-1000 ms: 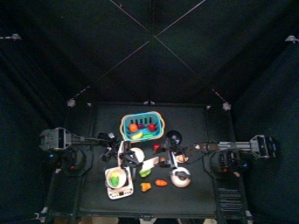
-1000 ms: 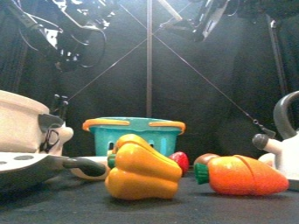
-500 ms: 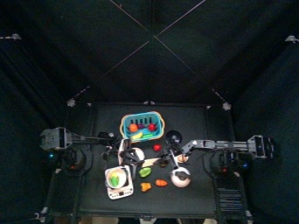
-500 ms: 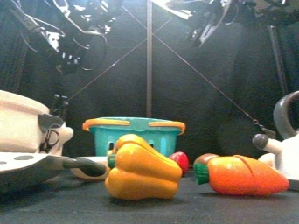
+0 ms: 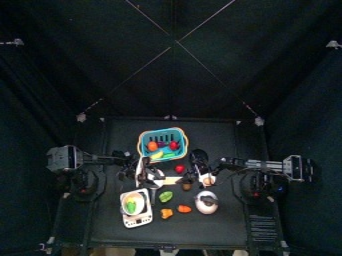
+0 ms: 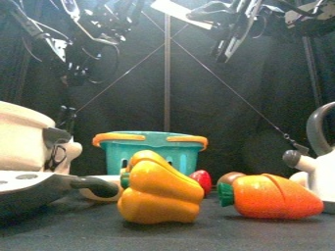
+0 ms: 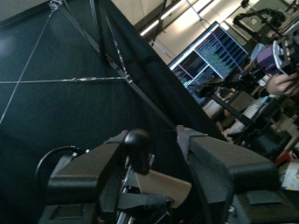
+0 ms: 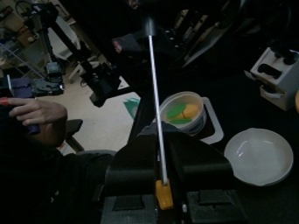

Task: Grab cleaver with other hand

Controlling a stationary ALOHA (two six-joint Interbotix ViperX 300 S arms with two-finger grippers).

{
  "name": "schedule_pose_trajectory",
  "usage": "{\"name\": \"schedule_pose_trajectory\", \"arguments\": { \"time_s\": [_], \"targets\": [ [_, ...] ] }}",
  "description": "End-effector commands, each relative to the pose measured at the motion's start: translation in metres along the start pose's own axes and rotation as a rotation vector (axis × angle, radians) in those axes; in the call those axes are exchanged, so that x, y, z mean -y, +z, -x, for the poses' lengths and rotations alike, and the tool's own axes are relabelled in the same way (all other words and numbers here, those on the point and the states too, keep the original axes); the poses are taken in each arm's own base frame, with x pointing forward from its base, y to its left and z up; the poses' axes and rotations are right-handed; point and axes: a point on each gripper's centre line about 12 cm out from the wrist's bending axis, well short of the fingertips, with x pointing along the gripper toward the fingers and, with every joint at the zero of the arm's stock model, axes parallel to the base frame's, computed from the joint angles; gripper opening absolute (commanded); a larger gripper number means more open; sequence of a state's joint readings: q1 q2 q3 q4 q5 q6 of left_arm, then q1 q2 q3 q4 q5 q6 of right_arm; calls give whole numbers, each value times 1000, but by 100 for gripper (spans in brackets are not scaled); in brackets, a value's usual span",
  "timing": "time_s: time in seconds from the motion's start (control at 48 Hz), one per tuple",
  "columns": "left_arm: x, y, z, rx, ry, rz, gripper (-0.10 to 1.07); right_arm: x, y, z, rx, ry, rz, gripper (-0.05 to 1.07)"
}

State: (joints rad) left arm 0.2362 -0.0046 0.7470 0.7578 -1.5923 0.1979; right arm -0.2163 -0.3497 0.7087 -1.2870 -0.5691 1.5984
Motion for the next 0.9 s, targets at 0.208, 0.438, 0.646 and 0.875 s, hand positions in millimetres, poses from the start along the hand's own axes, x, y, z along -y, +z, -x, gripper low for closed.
{"name": "schedule_pose_trajectory", "arguments": {
  "time_s": [0.208, 0.438, 0.646, 0.875],
  "targets": [
    [-30, 7, 18, -72, 319, 123, 98, 11, 0, 4, 6, -86, 1, 38],
    [-31, 14, 22, -113, 361, 286, 98, 22, -2, 8, 5, -197, 4, 38],
    [-34, 4, 27, -266, 419, 508, 98, 27, -5, 13, 6, -256, 4, 38],
    [-35, 12, 34, -421, 452, 581, 98, 30, -5, 16, 9, -334, 7, 38]
  ]
}}
